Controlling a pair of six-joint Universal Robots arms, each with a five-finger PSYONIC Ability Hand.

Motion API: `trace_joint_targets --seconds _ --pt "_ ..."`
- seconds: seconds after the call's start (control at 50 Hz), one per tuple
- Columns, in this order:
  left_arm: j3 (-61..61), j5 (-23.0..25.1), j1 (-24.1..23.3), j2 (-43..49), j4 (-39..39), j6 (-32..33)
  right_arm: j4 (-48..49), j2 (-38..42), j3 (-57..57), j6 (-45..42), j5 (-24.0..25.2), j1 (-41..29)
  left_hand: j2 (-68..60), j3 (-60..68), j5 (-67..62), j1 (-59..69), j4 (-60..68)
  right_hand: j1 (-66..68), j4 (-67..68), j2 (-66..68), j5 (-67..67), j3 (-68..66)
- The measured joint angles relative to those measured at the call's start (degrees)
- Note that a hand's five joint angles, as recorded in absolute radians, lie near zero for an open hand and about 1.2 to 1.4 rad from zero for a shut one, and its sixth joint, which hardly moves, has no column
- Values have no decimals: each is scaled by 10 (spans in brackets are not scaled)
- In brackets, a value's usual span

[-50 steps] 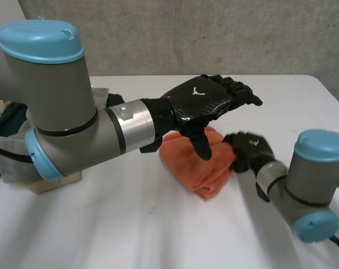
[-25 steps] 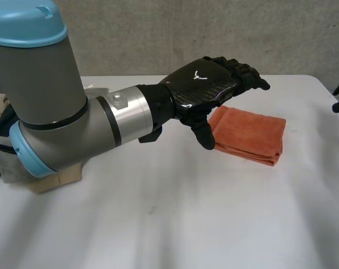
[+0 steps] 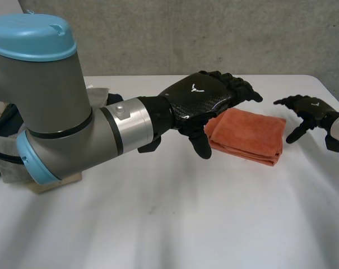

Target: Fold the laundry.

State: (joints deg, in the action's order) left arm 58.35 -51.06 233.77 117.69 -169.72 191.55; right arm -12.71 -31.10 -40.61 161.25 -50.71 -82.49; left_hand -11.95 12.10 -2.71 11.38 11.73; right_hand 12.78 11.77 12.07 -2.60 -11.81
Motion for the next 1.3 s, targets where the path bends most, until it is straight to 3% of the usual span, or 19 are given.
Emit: trace_joint_targets --seconds 0.18,0.58,0.64,0.68,0.76,0.84,0.96,1.0,1.08,1.3 --pt "7 1 -2 4 -1 0 -30 40 29 -58 -4 -14 0 0 0 0 0 1 2 2 -1 -2" --pt "9 1 2 8 0 0 -15 69 70 -52 -25 -55 0 0 0 0 0 41 55 48 -54 -57" --pt "11 1 3 8 0 0 -14 74 76 -51 -27 -59 0 0 0 0 0 218 231 231 -204 -233" --pt "13 1 3 8 -1 0 -13 79 84 -50 -30 -62 0 0 0 0 0 347 443 438 -373 -440" --pt "15 2 3 8 -1 0 -7 89 102 -37 -44 -66 0 0 0 0 0 366 546 482 -465 -508" --pt "16 1 4 9 -1 0 25 99 135 21 -91 -67 0 0 0 0 0 366 555 496 -468 -517" --pt "17 1 4 10 0 0 88 117 191 132 -198 -52 0 0 0 0 0 366 563 497 -487 -524" --pt "18 1 5 10 0 0 93 119 198 142 -215 -48 0 0 0 0 0 366 564 503 -489 -526" --pt "21 1 5 10 0 0 107 139 235 168 -303 -28 0 0 0 0 0 366 568 507 -490 -536" --pt "25 1 7 8 -1 0 108 170 272 162 -361 -7 0 0 0 0 0 366 569 507 -490 -537"
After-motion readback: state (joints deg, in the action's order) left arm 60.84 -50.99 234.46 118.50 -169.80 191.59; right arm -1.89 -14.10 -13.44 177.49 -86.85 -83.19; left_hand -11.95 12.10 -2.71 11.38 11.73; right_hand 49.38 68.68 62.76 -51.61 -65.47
